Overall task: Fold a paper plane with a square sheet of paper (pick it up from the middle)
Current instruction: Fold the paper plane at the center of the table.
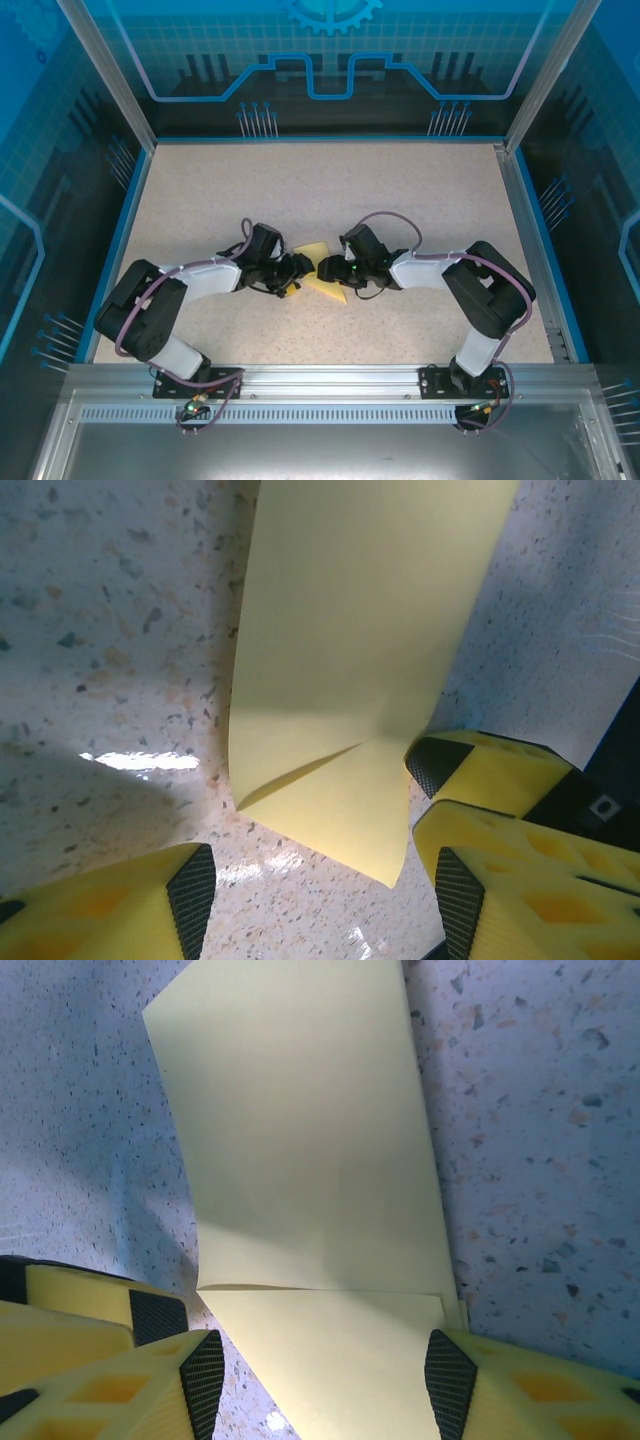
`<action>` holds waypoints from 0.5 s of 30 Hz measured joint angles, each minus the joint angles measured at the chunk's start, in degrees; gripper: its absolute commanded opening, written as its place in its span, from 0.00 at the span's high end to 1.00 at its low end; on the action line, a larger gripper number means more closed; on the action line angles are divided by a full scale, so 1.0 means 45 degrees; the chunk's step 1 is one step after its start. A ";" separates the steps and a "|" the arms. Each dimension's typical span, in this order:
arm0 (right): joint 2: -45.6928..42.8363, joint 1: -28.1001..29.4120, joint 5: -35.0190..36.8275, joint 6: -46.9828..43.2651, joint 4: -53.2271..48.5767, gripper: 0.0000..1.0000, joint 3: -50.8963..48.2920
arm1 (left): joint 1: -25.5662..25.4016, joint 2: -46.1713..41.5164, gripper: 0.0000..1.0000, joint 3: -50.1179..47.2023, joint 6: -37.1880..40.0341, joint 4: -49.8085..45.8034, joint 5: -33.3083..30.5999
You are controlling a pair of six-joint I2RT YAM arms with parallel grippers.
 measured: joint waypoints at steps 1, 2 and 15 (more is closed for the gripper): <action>0.0000 -0.0005 -0.0019 0.0005 0.0005 0.40 -0.0005 | -0.0005 0.0107 0.38 0.0078 -0.0010 0.0000 0.0000; 0.0000 -0.0010 -0.0024 0.0034 0.0005 0.40 -0.0005 | -0.0015 0.0214 0.39 0.0160 -0.0039 0.0005 0.0000; 0.0000 -0.0053 -0.0053 0.0291 0.0141 0.41 -0.0083 | -0.0019 0.0651 0.46 0.0427 -0.0175 0.0117 0.0117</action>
